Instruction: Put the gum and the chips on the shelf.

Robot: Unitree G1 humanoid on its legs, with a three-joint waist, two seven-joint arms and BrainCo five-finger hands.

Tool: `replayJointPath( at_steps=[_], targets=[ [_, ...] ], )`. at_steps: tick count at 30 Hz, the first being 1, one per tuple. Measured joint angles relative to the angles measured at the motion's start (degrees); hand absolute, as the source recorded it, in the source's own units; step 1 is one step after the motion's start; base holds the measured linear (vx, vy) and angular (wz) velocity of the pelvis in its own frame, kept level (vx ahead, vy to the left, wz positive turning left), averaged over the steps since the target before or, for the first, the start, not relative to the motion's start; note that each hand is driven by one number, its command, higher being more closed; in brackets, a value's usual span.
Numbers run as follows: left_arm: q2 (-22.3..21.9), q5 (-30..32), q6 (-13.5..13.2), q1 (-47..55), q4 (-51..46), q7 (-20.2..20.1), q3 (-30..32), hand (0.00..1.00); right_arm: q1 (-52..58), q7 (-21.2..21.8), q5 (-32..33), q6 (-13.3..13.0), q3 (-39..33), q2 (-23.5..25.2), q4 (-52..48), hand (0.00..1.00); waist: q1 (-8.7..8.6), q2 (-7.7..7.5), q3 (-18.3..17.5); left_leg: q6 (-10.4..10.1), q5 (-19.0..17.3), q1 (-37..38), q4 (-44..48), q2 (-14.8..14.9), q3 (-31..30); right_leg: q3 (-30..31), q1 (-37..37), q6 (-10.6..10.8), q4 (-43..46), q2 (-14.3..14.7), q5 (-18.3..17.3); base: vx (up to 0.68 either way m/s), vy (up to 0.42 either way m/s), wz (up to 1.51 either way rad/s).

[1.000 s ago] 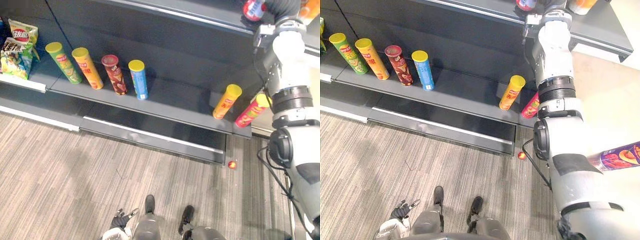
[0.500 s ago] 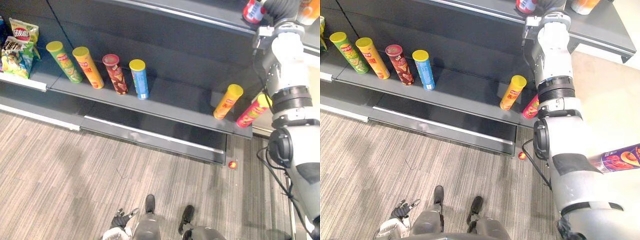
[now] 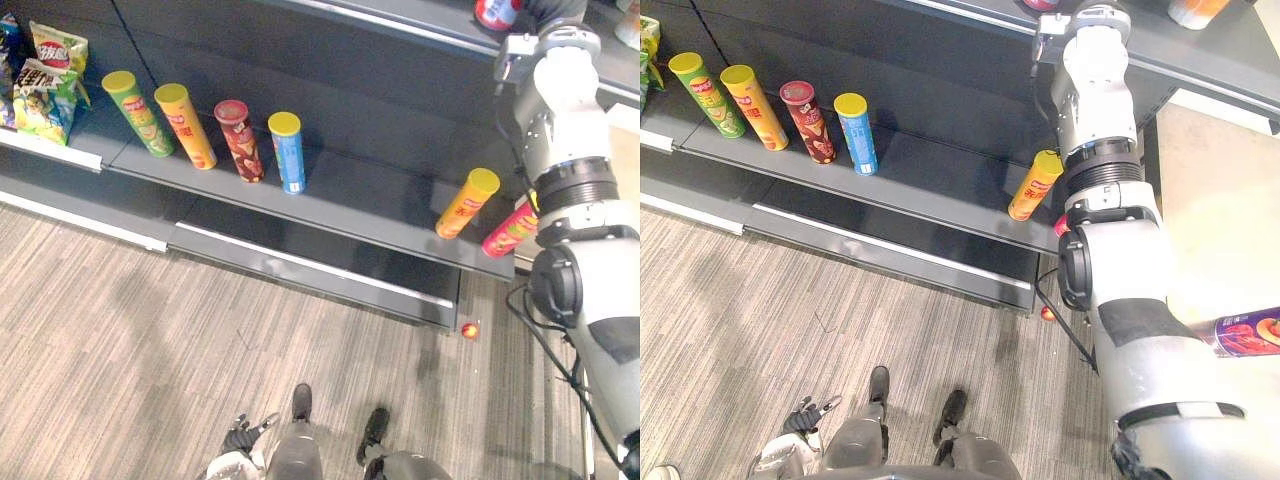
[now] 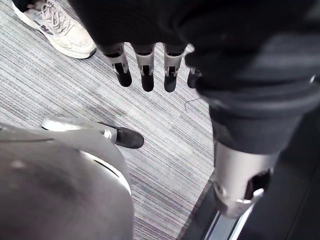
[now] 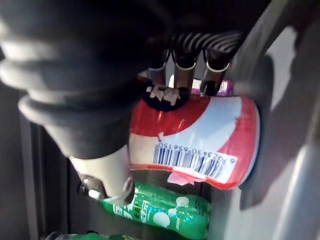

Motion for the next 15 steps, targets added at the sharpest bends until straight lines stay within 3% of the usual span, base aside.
replayJointPath(
  at_steps=[1,15],
  targets=[
    [0.0,-0.1,0.0,0.0,0.0,0.0,0.0,0.00,0.0,0.0,0.0,0.0,0.0,0.0,0.0,0.00,0.14,-0.05,0.0,0.0,0.0,-0.1,0.0,0.0,0.0,0.0,-0.1,0.0,0.0,0.0,0.0,0.02,0.031,0.01],
    [0.0,-0.4,0.0,-0.8,0.0,0.2,0.0,0.00,-2.6,0.0,-1.4,0.1,-0.3,0.2,2.4,0.00,1.28,-0.47,1.3,0.0,0.0,-0.1,0.0,0.0,0.1,0.0,-0.3,0.0,0.1,0.0,0.0,0.03,0.036,-0.01]
  ],
)
